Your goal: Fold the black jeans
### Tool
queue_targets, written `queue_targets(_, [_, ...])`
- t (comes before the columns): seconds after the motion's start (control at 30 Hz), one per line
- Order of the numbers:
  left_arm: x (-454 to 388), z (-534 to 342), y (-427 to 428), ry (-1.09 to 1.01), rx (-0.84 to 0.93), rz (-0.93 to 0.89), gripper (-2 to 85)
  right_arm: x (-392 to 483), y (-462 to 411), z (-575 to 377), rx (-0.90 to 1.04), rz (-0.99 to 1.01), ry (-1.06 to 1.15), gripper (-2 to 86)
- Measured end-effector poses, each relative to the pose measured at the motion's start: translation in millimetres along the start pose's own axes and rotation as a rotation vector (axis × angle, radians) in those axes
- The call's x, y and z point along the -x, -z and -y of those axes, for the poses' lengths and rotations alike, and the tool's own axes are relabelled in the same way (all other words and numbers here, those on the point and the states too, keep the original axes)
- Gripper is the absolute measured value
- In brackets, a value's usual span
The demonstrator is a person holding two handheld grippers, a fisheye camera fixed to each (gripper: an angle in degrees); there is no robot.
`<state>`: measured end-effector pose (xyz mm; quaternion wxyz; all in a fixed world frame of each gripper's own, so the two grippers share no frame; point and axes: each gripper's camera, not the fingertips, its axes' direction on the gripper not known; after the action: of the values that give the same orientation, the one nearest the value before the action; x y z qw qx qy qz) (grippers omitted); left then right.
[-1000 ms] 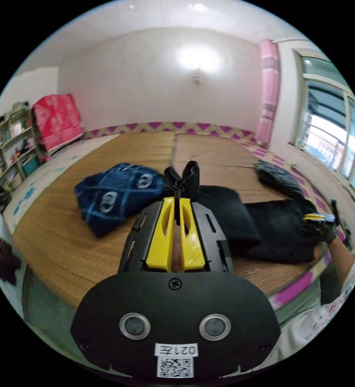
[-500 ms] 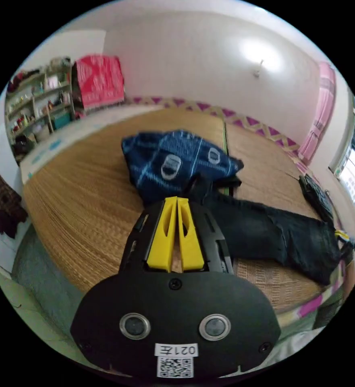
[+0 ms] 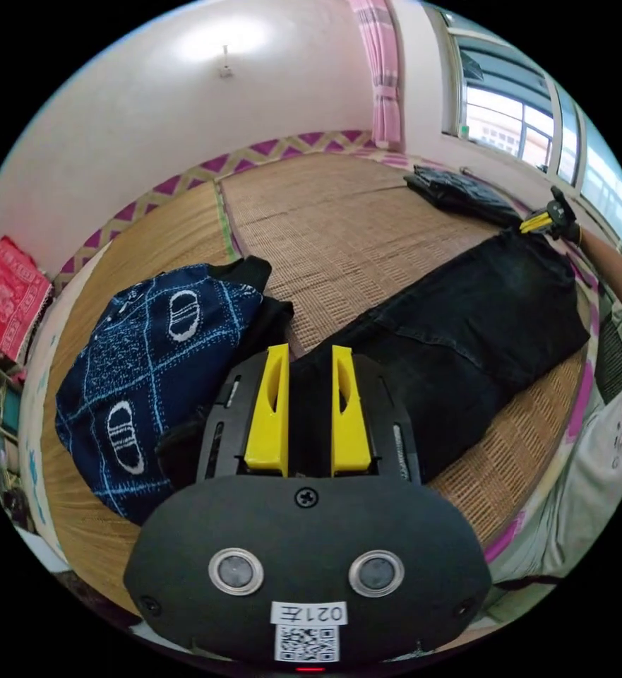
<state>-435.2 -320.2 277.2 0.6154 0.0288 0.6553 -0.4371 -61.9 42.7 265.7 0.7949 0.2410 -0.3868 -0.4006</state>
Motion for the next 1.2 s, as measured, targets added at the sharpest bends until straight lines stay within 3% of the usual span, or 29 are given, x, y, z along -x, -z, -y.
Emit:
queue_targets(0.17, [6.8,-3.1,-12.0,-0.111,0.153,-0.067,9.3,-0.2,20.0,-20.8,-0.074,0.042,-0.041,-0.2])
queue_targets(0.37, [15.8,-15.1,6.3,-0.127,0.121,-0.068,0.5,5.7,31.8,-34.5,-0.093,0.028,-0.075,-0.3])
queue_targets(0.53, [27.1,-38.3,65.0,-0.116,-0.055,-0.089,-0.8,12.3,58.3,-49.7,-0.103,0.054,-0.083,-0.3])
queue_targets(0.7, [18.9,-85.9,167.2,-0.168,-0.264,-0.144,-0.9,38.6,152.7,-109.7,-0.289,0.12,-0.13,-0.3])
queue_targets(0.87, [-9.6,-178.7,249.7,-0.187,-0.34,-0.216,-0.9,143.1,220.8,-210.8,-0.345,0.168,-0.108,-0.3])
queue_targets(1.2, [-25.9,-310.1,204.9,0.128,-0.252,-0.404,-0.8,241.3,131.3,-314.5,-0.214,0.38,-0.276,-0.3])
